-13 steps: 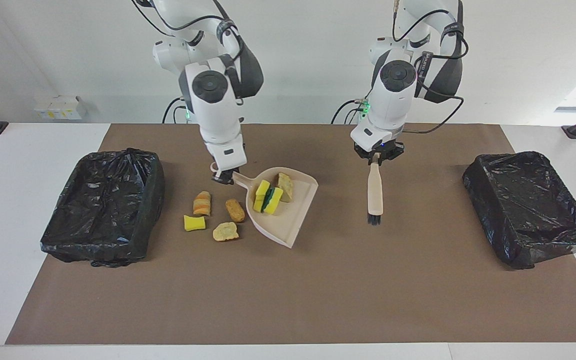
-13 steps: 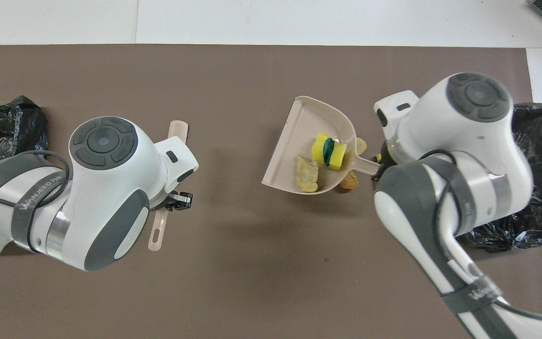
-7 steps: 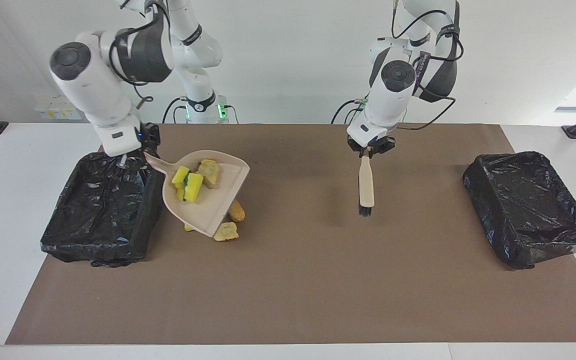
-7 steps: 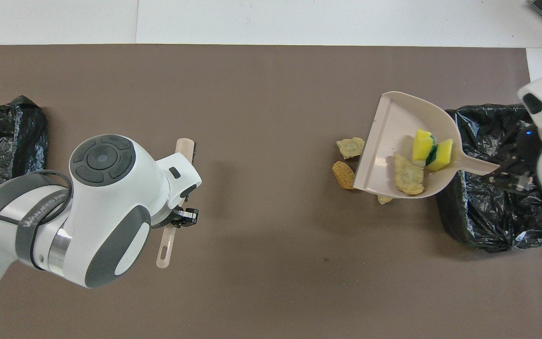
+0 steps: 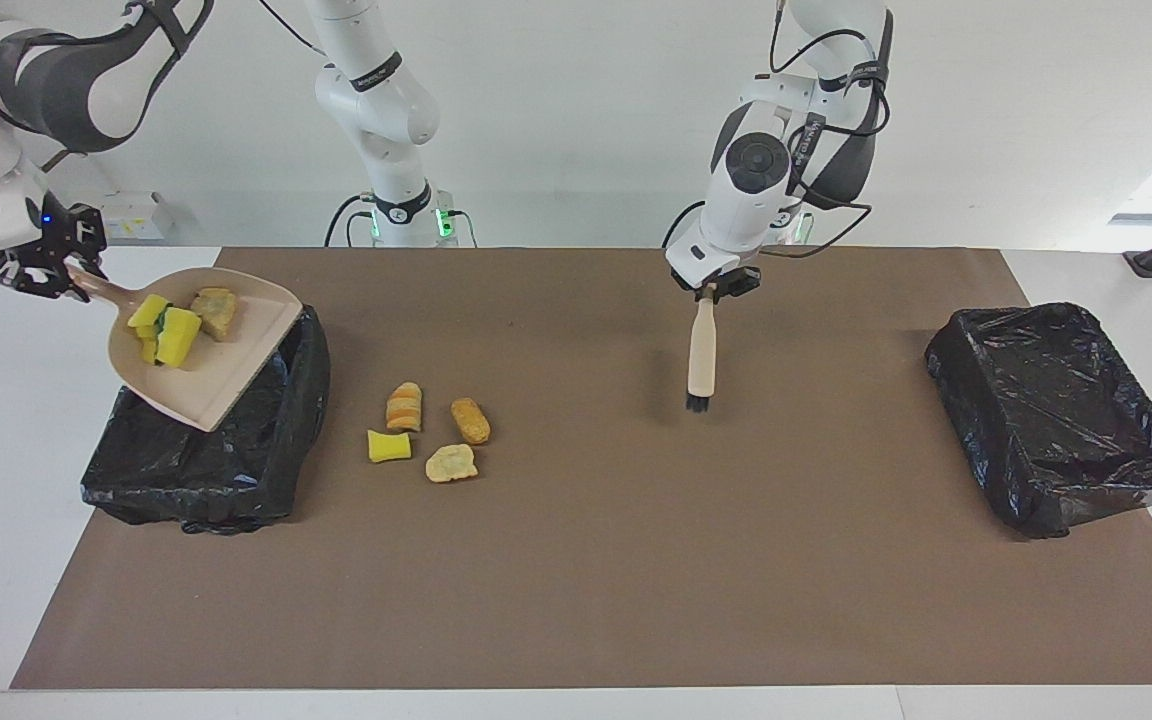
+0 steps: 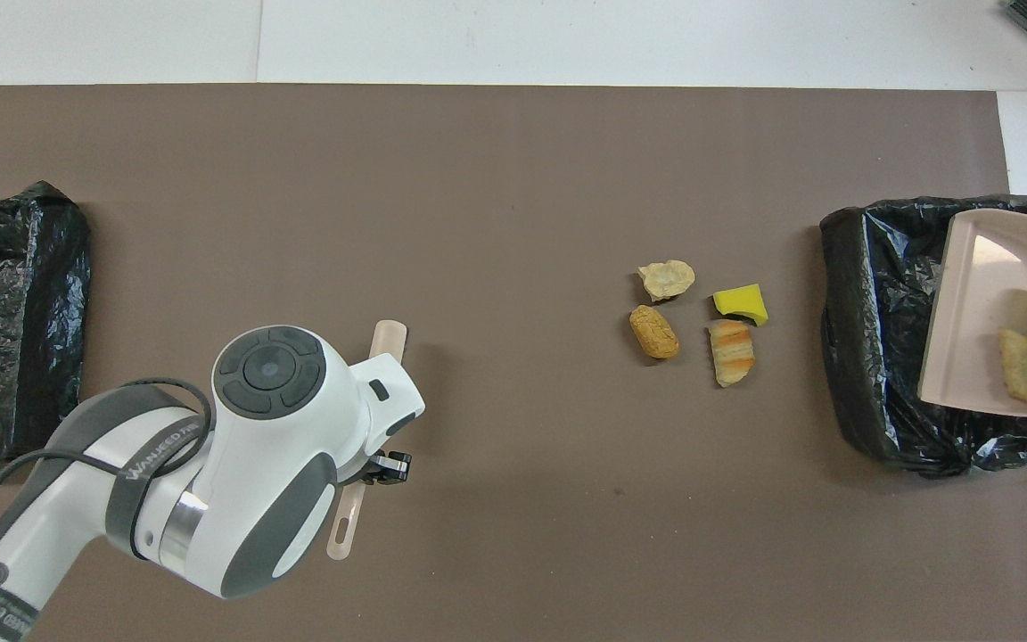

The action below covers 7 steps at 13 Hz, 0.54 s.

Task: Sweep and dump trash in bin
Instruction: 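Tip the dustpan with the right gripper to dump debris into the bin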

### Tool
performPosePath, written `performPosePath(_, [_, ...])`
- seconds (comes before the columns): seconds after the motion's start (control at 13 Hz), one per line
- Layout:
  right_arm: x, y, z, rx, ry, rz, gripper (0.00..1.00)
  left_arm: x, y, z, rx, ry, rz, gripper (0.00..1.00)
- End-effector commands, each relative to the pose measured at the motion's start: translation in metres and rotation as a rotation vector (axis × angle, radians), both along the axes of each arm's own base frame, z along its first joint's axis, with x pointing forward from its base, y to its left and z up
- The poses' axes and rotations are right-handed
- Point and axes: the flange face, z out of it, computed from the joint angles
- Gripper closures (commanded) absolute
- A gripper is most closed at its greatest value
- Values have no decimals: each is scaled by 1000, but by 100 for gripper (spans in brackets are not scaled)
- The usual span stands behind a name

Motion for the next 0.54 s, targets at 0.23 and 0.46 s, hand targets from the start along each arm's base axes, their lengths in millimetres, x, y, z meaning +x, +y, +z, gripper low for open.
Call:
performPosePath(0.23, [30,-9,-18,-298,20,219,100,-68,-39,-15,-45,-17,21,100])
performPosePath(0.46, [39,9,-22,-387,45,301,100,-86,-45,-39,-74,7,107,100])
